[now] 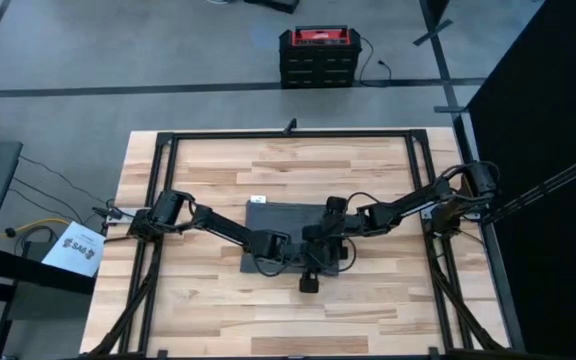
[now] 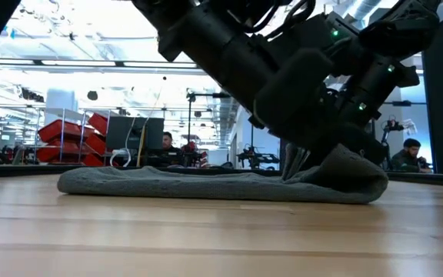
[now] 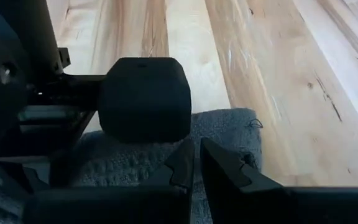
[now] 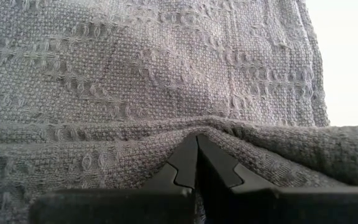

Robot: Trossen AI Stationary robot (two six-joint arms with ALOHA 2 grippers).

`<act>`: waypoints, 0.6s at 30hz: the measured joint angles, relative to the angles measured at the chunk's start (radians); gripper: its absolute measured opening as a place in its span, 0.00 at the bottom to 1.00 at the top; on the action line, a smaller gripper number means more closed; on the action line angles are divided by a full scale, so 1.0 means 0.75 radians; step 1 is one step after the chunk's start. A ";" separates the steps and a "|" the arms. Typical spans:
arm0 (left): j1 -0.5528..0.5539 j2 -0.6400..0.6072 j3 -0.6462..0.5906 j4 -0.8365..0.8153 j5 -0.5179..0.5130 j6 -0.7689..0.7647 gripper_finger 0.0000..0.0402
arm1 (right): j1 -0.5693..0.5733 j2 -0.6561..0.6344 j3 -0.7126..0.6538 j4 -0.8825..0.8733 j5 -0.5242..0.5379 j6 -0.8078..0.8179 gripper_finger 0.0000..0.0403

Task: Roll towel
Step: Roll the gray towel

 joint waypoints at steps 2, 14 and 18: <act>-0.005 0.004 -0.002 -0.007 0.008 -0.004 0.04 | -0.009 0.000 0.003 -0.008 -0.008 -0.006 0.00; -0.037 0.034 0.000 -0.137 0.042 -0.170 0.04 | -0.038 0.001 0.009 -0.018 -0.025 0.002 0.00; -0.062 0.026 0.000 -0.162 -0.023 -0.213 0.04 | -0.039 0.001 0.009 -0.021 -0.024 0.001 0.00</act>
